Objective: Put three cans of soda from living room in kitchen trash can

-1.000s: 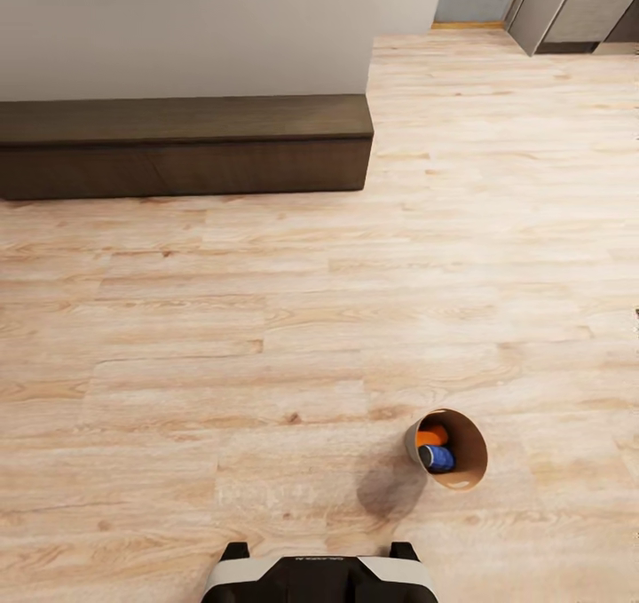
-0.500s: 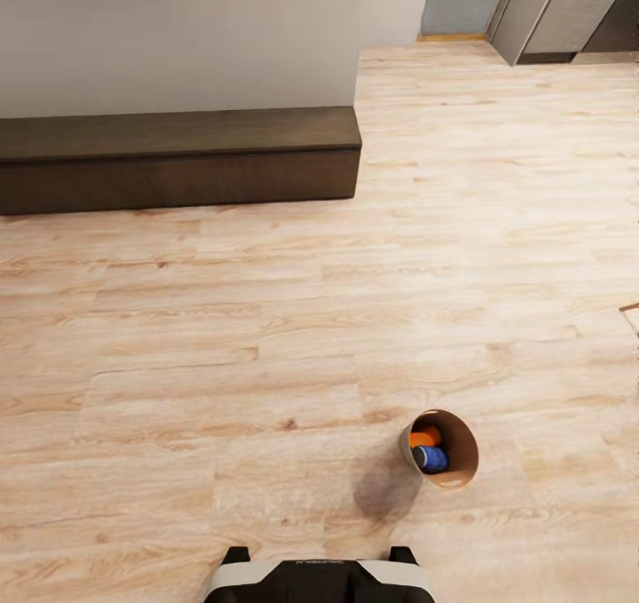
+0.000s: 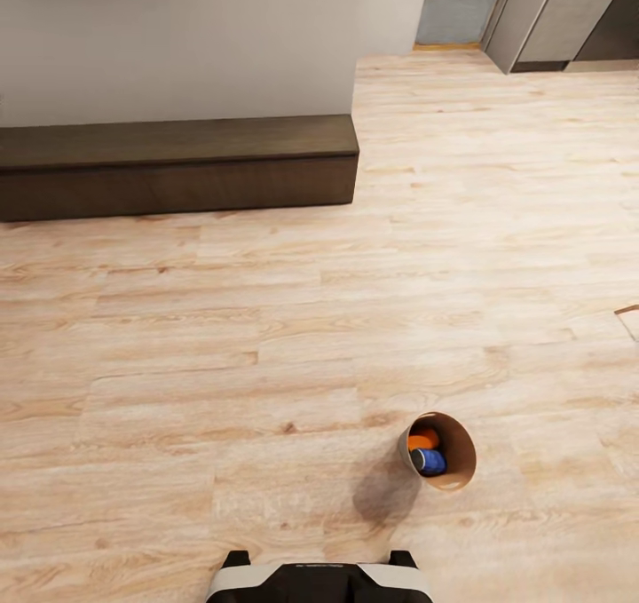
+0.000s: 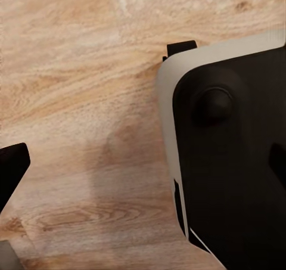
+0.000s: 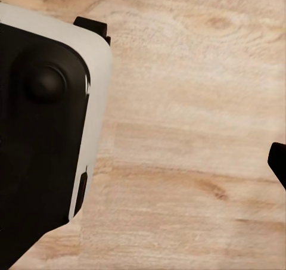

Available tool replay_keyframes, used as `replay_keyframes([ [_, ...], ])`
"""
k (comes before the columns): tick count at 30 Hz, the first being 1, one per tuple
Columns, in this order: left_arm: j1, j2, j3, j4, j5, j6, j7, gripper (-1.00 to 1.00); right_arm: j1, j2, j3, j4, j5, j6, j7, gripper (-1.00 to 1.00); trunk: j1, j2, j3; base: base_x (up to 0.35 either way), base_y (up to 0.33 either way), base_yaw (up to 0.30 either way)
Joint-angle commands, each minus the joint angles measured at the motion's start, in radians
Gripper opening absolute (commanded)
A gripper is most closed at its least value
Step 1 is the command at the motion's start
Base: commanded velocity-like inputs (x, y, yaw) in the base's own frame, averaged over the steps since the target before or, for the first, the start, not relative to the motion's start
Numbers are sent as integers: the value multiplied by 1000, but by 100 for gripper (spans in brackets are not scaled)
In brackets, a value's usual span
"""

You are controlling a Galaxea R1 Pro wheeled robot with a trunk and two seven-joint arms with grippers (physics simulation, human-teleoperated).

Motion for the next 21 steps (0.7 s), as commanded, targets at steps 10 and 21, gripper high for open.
replay_keyframes([
  [10,0,0,-1,1,0,1,0,100,0,0,-7,0,0,-3,0,100,-38,70,46,0,0,0],
  [21,0,3,-1,0,0,2,0,100,1,3,-8,1,0,-3,0,100,-81,147,98,0,0,0],
])
